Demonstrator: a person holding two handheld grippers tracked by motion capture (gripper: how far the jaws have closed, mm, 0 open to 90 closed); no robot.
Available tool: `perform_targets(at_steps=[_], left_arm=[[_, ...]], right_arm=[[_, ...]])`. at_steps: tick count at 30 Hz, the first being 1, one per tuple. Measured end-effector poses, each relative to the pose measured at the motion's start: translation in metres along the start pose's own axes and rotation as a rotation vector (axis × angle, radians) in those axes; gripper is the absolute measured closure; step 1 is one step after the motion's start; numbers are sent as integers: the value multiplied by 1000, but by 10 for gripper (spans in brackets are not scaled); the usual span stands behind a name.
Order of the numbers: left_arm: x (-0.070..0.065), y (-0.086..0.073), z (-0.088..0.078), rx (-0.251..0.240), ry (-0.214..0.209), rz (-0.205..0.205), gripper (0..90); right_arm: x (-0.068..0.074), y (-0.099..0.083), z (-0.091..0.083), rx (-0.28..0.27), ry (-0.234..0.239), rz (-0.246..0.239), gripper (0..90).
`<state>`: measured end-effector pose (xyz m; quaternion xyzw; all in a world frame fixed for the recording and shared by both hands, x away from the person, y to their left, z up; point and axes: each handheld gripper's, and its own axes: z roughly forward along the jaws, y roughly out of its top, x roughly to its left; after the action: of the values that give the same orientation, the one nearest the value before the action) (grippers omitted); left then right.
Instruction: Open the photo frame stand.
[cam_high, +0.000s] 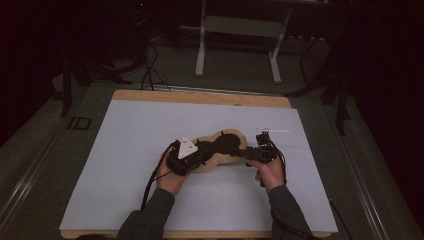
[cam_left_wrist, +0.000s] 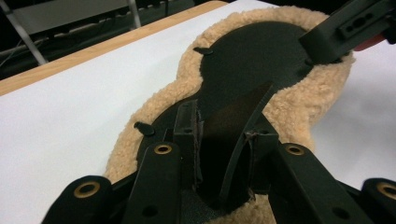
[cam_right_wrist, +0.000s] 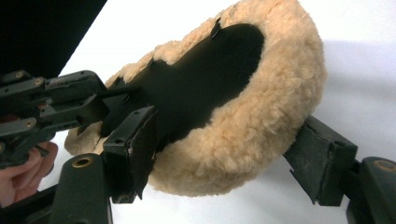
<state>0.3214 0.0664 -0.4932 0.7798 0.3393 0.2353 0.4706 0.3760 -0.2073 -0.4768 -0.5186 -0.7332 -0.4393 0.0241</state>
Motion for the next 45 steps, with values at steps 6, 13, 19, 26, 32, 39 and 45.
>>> perform_targets(at_steps=[6,13,19,26,32,39,45], left_arm=[[-3,-2,0,-7,-8,12,730],[-2,-4,-3,-19,-16,17,727],[-1,-5,-6,-23,-35,8,705],[0,-7,-10,-26,-54,4,666],[0,-8,-11,3,-74,-2,596],[2,-10,-16,47,-120,-18,483],[6,-14,-27,84,-182,-55,414]], right_arm=[[-4,-2,4,8,0,34,306],[0,-1,2,-1,-4,40,326],[1,-2,1,-10,0,37,347],[-10,-3,-5,-55,87,130,486],[-11,-4,-7,-52,97,111,507],[-11,-5,-10,-46,94,83,525],[-13,-7,-11,-38,88,63,544]])
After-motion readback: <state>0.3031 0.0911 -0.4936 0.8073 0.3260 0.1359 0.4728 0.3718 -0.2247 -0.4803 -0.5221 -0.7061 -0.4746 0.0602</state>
